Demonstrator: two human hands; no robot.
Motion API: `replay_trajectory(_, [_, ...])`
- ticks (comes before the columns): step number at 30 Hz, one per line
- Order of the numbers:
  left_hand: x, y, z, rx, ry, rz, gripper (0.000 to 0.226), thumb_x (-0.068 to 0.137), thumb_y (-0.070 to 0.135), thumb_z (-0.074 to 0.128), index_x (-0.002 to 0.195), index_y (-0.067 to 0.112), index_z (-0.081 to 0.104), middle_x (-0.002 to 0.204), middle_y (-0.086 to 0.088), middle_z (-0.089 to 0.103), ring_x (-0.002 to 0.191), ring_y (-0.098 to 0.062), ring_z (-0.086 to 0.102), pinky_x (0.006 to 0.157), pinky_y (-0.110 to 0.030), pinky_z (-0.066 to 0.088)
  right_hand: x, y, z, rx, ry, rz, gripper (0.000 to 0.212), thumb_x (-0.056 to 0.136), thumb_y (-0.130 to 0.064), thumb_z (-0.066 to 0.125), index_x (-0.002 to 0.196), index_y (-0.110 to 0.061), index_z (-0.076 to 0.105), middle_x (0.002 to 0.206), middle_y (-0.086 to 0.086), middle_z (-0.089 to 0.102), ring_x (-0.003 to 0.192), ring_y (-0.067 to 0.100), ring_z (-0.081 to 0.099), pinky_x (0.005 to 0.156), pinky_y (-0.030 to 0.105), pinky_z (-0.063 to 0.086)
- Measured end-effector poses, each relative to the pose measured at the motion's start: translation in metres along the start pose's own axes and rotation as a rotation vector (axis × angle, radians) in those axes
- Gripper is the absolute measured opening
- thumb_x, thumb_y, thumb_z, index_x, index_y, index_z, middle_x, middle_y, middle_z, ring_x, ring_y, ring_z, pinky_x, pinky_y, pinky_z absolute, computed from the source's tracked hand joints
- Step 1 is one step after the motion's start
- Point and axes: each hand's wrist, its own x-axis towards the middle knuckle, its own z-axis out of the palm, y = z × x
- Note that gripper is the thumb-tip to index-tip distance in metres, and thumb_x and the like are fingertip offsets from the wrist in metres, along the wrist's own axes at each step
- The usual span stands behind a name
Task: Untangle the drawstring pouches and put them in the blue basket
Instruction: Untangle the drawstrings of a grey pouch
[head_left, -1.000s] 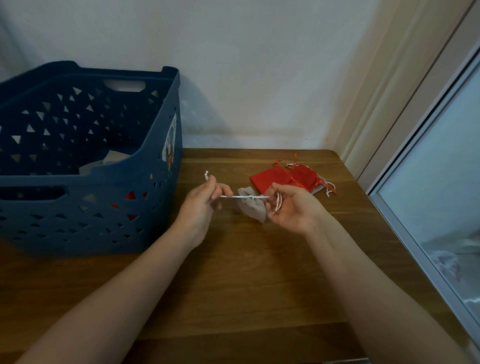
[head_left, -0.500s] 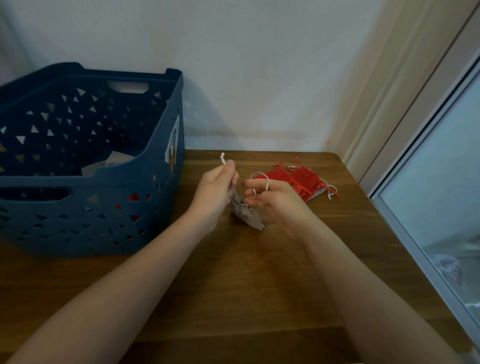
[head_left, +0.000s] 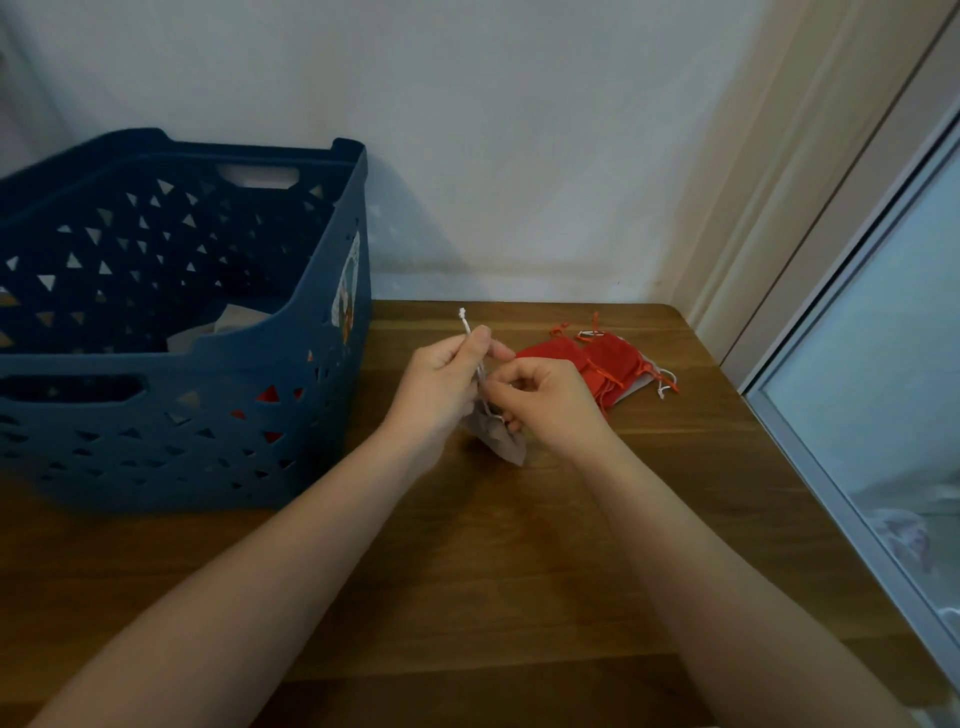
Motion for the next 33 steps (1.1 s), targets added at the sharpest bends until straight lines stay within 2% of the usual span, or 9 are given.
replay_trajectory(2, [-0.003, -0.001, 0.002, -0.138, 0.002, -0.019, 0.022, 0.096, 0.034, 0.047, 0.099, 0.023, 0.065, 0.064, 0.007, 0.049, 0.049, -0.003, 0.041, 0.049, -0.017, 0.034, 0.001, -0.002, 0.000, 0.127, 0.025, 0.039, 0.012, 0.091, -0.014, 0.058, 0.087, -0.006, 0.067, 0.065, -0.001, 0.060, 0.051, 0.003, 0.053, 0.051, 0.017, 0.046])
replay_trajectory(5, [-0.008, -0.004, 0.005, -0.115, 0.029, -0.065, 0.015, 0.090, 0.030, 0.057, 0.102, 0.023, 0.063, 0.082, 0.004, 0.059, 0.064, -0.005, 0.052, 0.059, -0.021, 0.043, 0.001, -0.003, -0.001, 0.353, 0.049, 0.124, 0.014, 0.092, -0.008, 0.054, 0.089, -0.004, 0.067, 0.063, -0.001, 0.059, 0.055, 0.006, 0.052, 0.053, 0.018, 0.045])
replay_trajectory(13, [-0.008, -0.007, -0.002, 0.274, -0.144, -0.077, 0.012, 0.092, 0.025, 0.055, 0.088, 0.021, 0.066, 0.078, 0.001, 0.063, 0.068, -0.009, 0.055, 0.066, -0.024, 0.043, 0.000, 0.005, -0.008, 0.462, 0.012, 0.198, 0.015, 0.092, -0.009, 0.053, 0.086, -0.007, 0.066, 0.064, 0.000, 0.058, 0.058, 0.009, 0.050, 0.057, 0.021, 0.043])
replay_trajectory(19, [-0.005, -0.013, -0.005, -0.009, -0.121, -0.282, 0.025, 0.097, 0.028, 0.046, 0.082, 0.016, 0.062, 0.075, -0.003, 0.055, 0.067, -0.014, 0.049, 0.065, -0.027, 0.040, 0.000, 0.008, -0.006, 0.602, 0.057, 0.214, 0.023, 0.093, 0.002, 0.044, 0.098, -0.003, 0.065, 0.071, 0.005, 0.061, 0.065, 0.013, 0.058, 0.061, 0.022, 0.048])
replay_trajectory(22, [-0.002, -0.013, -0.002, 0.032, -0.113, -0.337, 0.024, 0.096, 0.026, 0.045, 0.091, 0.010, 0.062, 0.082, -0.009, 0.055, 0.066, -0.015, 0.049, 0.061, -0.027, 0.039, 0.000, 0.016, -0.004, 0.462, 0.133, 0.162, 0.021, 0.091, 0.000, 0.050, 0.094, -0.012, 0.066, 0.080, 0.004, 0.065, 0.074, 0.014, 0.061, 0.066, 0.023, 0.050])
replay_trajectory(25, [0.000, -0.010, -0.002, 0.209, -0.154, -0.280, 0.032, 0.096, 0.029, 0.044, 0.100, 0.004, 0.063, 0.082, -0.008, 0.057, 0.066, -0.014, 0.052, 0.061, -0.026, 0.041, -0.001, 0.017, -0.002, 0.127, 0.191, -0.044, 0.024, 0.089, -0.004, 0.057, 0.087, -0.026, 0.066, 0.088, -0.006, 0.068, 0.084, 0.004, 0.064, 0.074, 0.016, 0.049])
replay_trajectory(29, [-0.002, -0.009, -0.003, 0.382, -0.283, -0.117, 0.026, 0.096, 0.024, 0.043, 0.085, 0.010, 0.062, 0.075, -0.002, 0.057, 0.064, -0.009, 0.053, 0.060, -0.023, 0.042, -0.002, 0.013, -0.005, -0.127, 0.157, -0.236, 0.023, 0.089, -0.005, 0.058, 0.096, -0.025, 0.069, 0.092, -0.018, 0.062, 0.087, -0.012, 0.056, 0.079, 0.005, 0.043])
replay_trajectory(31, [-0.002, -0.007, -0.003, 0.430, -0.334, -0.083, 0.025, 0.095, 0.020, 0.045, 0.074, 0.016, 0.058, 0.070, 0.000, 0.056, 0.062, -0.009, 0.053, 0.060, -0.023, 0.043, 0.000, 0.013, -0.006, -0.141, 0.094, -0.240, 0.025, 0.089, -0.004, 0.057, 0.096, -0.025, 0.069, 0.089, -0.018, 0.062, 0.086, -0.011, 0.058, 0.078, 0.007, 0.045])
replay_trajectory(33, [-0.002, -0.007, -0.001, 0.494, -0.370, -0.061, 0.026, 0.095, 0.020, 0.045, 0.073, 0.019, 0.058, 0.070, -0.001, 0.059, 0.062, -0.010, 0.056, 0.060, -0.023, 0.046, 0.000, 0.012, -0.007, -0.098, 0.049, -0.234, 0.028, 0.088, 0.000, 0.056, 0.094, -0.024, 0.069, 0.087, -0.018, 0.065, 0.085, -0.008, 0.061, 0.077, 0.009, 0.047])
